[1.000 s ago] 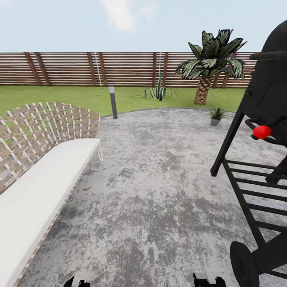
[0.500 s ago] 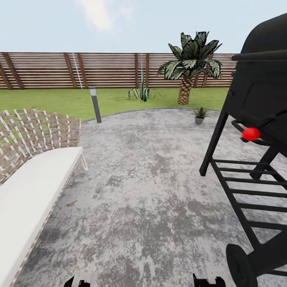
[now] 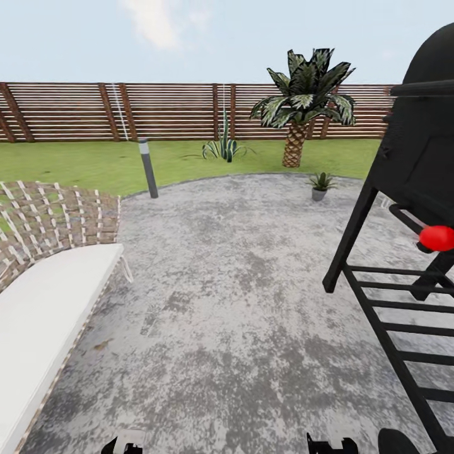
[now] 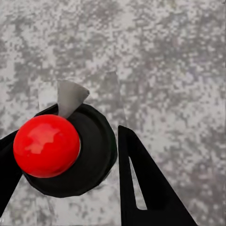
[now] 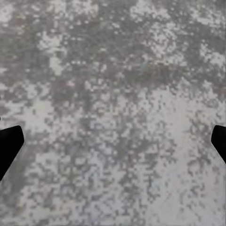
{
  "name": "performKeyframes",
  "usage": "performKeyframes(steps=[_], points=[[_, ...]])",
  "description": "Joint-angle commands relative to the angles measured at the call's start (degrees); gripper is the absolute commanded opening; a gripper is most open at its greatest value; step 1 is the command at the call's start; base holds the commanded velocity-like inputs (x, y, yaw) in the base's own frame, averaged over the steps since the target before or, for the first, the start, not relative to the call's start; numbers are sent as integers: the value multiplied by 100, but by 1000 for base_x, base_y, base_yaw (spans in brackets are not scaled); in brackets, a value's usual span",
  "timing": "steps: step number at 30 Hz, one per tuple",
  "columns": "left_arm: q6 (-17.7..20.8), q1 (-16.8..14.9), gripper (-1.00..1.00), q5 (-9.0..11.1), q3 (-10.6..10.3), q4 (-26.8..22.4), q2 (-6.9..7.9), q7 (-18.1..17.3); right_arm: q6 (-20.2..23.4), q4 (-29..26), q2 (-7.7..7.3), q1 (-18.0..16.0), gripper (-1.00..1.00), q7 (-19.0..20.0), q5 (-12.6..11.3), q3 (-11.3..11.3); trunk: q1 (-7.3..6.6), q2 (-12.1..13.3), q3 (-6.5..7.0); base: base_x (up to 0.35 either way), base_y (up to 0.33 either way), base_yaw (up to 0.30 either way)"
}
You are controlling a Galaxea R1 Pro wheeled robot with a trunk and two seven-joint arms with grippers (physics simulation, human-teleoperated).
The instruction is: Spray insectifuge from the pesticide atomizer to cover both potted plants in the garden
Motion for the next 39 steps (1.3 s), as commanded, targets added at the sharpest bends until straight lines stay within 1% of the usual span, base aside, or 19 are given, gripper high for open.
performKeyframes(steps=[1, 10, 39], points=[[-22, -4, -100, -60, 38, 7, -1, 20, -18, 3, 4, 0, 100, -10, -59, 52, 2, -2, -5, 333, 160, 0], [-22, -4, -100, -60, 37, 7, -1, 19, -18, 3, 8, -3, 100, -10, -64, 52, 2, -2, -5, 325, 124, 0], [-22, -4, -100, -61, 38, 7, 0, 20, -18, 11, 17, -3, 100, -10, -68, 51, 2, -2, -5, 337, 2, 0]])
